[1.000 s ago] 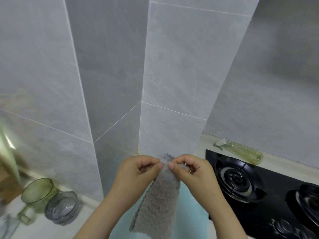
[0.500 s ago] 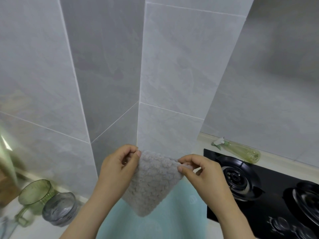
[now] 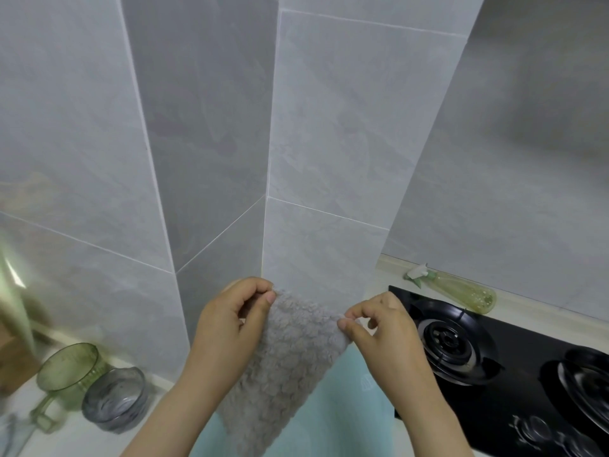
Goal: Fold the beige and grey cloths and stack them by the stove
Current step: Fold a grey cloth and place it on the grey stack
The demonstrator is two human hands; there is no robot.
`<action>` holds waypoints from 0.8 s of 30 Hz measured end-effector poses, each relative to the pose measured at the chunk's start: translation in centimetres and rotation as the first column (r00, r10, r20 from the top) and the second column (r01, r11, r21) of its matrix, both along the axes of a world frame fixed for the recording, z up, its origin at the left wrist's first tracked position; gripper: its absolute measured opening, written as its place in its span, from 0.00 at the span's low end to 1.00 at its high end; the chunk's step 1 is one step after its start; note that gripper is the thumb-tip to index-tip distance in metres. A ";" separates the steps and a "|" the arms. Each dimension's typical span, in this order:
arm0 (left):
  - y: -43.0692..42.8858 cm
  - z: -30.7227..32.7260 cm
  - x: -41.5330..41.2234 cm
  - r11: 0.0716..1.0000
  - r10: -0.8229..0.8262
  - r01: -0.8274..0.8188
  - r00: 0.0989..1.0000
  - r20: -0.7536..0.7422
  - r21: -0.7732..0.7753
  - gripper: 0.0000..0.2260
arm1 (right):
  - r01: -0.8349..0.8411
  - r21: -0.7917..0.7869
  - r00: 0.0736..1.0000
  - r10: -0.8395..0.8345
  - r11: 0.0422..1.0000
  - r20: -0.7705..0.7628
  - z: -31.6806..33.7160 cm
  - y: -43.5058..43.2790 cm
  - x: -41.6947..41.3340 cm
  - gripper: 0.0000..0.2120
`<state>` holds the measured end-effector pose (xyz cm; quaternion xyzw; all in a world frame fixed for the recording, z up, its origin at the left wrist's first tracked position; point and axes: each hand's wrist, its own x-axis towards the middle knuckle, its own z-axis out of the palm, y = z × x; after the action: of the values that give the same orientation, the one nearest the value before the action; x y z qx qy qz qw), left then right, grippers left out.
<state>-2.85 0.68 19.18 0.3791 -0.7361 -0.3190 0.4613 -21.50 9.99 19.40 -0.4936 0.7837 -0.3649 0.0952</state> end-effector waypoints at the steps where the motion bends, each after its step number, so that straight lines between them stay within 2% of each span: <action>1: 0.0 0.1 0.0 1.000 -0.004 0.004 1.000 0.003 -0.001 0.05 | -0.010 0.021 1.000 0.010 1.000 0.002 0.0 0.1 -0.1 0.04; 4: 0.1 0.2 0.0 1.000 -0.013 0.013 1.000 0.009 0.001 0.07 | -0.059 0.078 0.998 0.059 0.995 0.004 0.6 0.4 0.0 0.04; 7: 0.3 0.2 -0.3 0.999 -0.041 0.042 0.999 0.023 -0.010 0.09 | -0.155 0.062 0.987 0.152 0.986 0.047 1.6 0.4 0.7 0.14; 9: 0.5 0.4 -0.6 0.998 -0.065 0.065 0.998 0.015 -0.008 0.09 | -0.212 0.009 0.976 0.211 0.977 0.047 2.3 0.0 1.4 0.16; 13: 0.8 1.0 -1.1 0.995 -0.102 0.102 0.995 0.004 -0.006 0.08 | -0.267 -0.062 0.962 0.270 0.962 0.043 2.7 -0.7 2.1 0.13; 16: 0.9 1.4 -1.3 0.995 -0.102 0.102 0.995 -0.002 -0.015 0.08 | -0.273 -0.082 0.961 0.277 0.958 0.029 2.8 -1.0 2.1 0.05; 18: 1.1 1.4 -1.5 0.994 -0.096 0.099 0.994 -0.052 0.048 0.06 | -0.260 -0.099 0.963 0.266 0.960 0.046 3.0 -0.9 2.1 0.02; 21: 1.4 1.0 -1.7 0.950 -0.154 0.192 0.974 -0.165 0.248 0.05 | -0.239 -0.128 0.966 0.249 0.963 0.070 3.1 -0.7 2.0 0.03; 24: 1.6 0.2 -1.6 0.934 -0.174 0.211 0.974 -0.147 0.289 0.07 | -0.229 -0.133 0.966 0.242 0.964 0.093 3.3 -0.5 2.0 0.02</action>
<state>-4.50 2.26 19.37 0.3515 -0.6832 -0.4936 0.4075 -19.54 9.52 22.66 -0.5677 0.6895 -0.4240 0.1504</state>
